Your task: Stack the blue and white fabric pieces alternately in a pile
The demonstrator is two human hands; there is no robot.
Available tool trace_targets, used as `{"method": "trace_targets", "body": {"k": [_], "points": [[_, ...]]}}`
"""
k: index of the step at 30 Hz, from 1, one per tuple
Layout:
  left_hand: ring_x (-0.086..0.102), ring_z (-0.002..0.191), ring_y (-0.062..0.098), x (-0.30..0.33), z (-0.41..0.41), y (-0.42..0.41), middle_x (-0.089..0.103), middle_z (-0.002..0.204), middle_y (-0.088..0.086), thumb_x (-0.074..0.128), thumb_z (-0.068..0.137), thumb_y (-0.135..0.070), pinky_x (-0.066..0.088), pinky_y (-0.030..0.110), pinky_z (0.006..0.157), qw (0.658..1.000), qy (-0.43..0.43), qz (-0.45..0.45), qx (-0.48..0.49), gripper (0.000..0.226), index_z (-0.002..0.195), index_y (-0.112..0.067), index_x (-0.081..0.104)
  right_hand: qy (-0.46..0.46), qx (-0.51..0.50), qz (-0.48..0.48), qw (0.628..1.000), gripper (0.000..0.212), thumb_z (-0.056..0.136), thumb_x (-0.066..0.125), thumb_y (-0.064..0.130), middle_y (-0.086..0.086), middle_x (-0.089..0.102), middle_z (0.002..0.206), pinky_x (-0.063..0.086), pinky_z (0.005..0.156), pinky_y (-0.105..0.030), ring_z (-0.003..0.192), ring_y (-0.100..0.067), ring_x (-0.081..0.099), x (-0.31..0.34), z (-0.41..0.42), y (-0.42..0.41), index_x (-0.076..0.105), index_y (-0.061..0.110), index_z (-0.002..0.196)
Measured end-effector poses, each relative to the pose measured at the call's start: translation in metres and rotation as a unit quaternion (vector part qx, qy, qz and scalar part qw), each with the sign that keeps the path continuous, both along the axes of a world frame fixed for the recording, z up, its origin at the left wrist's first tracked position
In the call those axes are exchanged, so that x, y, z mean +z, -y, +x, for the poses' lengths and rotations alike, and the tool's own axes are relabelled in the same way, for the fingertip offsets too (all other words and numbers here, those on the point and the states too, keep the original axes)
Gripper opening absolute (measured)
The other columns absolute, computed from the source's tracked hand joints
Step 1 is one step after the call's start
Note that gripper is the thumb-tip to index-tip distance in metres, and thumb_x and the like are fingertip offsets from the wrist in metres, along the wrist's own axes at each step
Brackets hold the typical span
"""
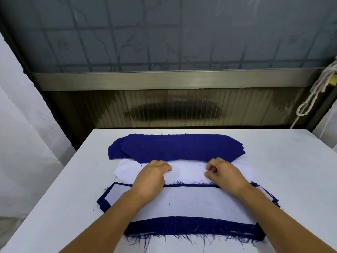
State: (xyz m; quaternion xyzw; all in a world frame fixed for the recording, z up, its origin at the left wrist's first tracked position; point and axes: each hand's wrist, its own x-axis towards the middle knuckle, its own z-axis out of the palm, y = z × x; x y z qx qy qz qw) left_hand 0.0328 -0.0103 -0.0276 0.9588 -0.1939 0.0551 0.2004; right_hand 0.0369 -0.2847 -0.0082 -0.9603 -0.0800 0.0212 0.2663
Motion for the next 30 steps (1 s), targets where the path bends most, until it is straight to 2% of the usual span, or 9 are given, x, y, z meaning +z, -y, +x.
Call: {"method": "trace_targets", "body": {"k": [2,4,6,8,10,14,18,26,30], "points": [[0.041,0.124,0.007,0.003,0.004,0.005,0.052,0.134,-0.014,0.045,0.085,0.007,0.031,0.015,0.103,0.998,-0.035,-0.005,-0.043,0.055,0.129,-0.023,0.058,-0.002,-0.004,0.003,1.000,0.007,0.090,0.062,0.032,0.010,0.054,0.093,0.047,0.074,-0.021,0.081,-0.005,0.054,-0.005,0.002,0.001,0.057,0.027,0.092],[0.043,0.120,0.006,0.001,0.006,0.008,0.055,0.128,-0.016,0.047,0.088,0.002,0.035,0.020,0.103,0.997,-0.051,-0.037,-0.038,0.047,0.125,-0.023,0.061,-0.006,-0.001,0.002,1.000,0.007,0.091,0.061,0.031,0.009,0.054,0.091,0.047,0.072,-0.021,0.079,-0.006,0.055,-0.006,0.004,0.000,0.056,0.027,0.089],[0.045,0.114,0.003,-0.003,0.007,0.009,0.057,0.123,-0.018,0.056,0.093,-0.017,0.038,0.023,0.101,0.997,-0.038,-0.071,-0.019,0.033,0.124,-0.024,0.063,-0.009,-0.001,-0.004,1.000,0.008,0.093,0.059,0.030,0.008,0.055,0.090,0.047,0.070,-0.022,0.077,-0.008,0.055,-0.005,0.007,0.000,0.056,0.025,0.087],[0.042,0.113,0.002,-0.007,0.006,0.011,0.054,0.124,-0.020,0.060,0.092,-0.038,0.036,0.023,0.103,0.997,-0.034,-0.064,-0.025,0.037,0.128,-0.029,0.060,-0.005,-0.003,-0.032,0.999,0.013,0.096,0.054,0.030,0.006,0.057,0.091,0.048,0.071,-0.026,0.079,-0.012,0.056,-0.005,0.010,-0.001,0.057,0.021,0.088],[0.040,0.115,0.003,-0.008,0.006,0.012,0.051,0.126,-0.020,0.060,0.091,-0.044,0.033,0.023,0.105,0.997,-0.036,-0.053,-0.039,0.043,0.132,-0.030,0.057,0.011,-0.008,-0.069,0.998,0.017,0.099,0.048,0.030,0.003,0.058,0.094,0.047,0.073,-0.029,0.082,-0.016,0.057,-0.007,0.011,-0.002,0.056,0.017,0.091],[0.037,0.116,0.004,-0.006,0.005,0.011,0.049,0.124,-0.020,0.056,0.094,-0.044,0.031,0.023,0.105,0.998,-0.022,-0.042,-0.050,0.039,0.131,-0.030,0.059,0.096,0.018,-0.182,0.978,0.005,0.098,0.047,0.018,0.004,0.054,0.098,0.039,0.075,-0.022,0.091,-0.016,0.053,-0.016,0.007,-0.008,0.052,0.019,0.097],[0.034,0.118,0.005,-0.008,0.004,0.011,0.049,0.125,-0.017,0.053,0.096,-0.043,0.031,0.024,0.104,0.999,0.013,-0.016,-0.049,0.037,0.129,-0.030,0.061,0.146,0.026,-0.228,0.962,0.016,0.088,0.058,0.006,0.003,0.055,0.096,0.042,0.079,-0.024,0.087,-0.016,0.050,-0.019,0.005,-0.008,0.058,0.018,0.100],[0.047,0.101,0.007,-0.005,0.004,0.011,0.059,0.109,-0.019,0.053,0.098,-0.034,0.040,0.022,0.092,0.998,0.020,-0.056,-0.027,0.023,0.111,-0.026,0.071,0.134,0.035,-0.240,0.961,0.017,0.088,0.058,0.008,0.002,0.058,0.095,0.046,0.077,-0.026,0.086,-0.018,0.053,-0.017,0.005,-0.007,0.060,0.016,0.103],[0.050,0.096,0.007,-0.006,0.003,0.010,0.063,0.104,-0.018,0.052,0.099,-0.029,0.043,0.023,0.089,0.997,0.031,-0.062,-0.022,0.021,0.100,-0.022,0.072,0.154,0.020,-0.138,0.978,0.012,0.098,0.051,0.029,0.005,0.057,0.095,0.045,0.077,-0.026,0.086,-0.015,0.052,-0.018,0.004,-0.007,0.059,0.020,0.098]]}}
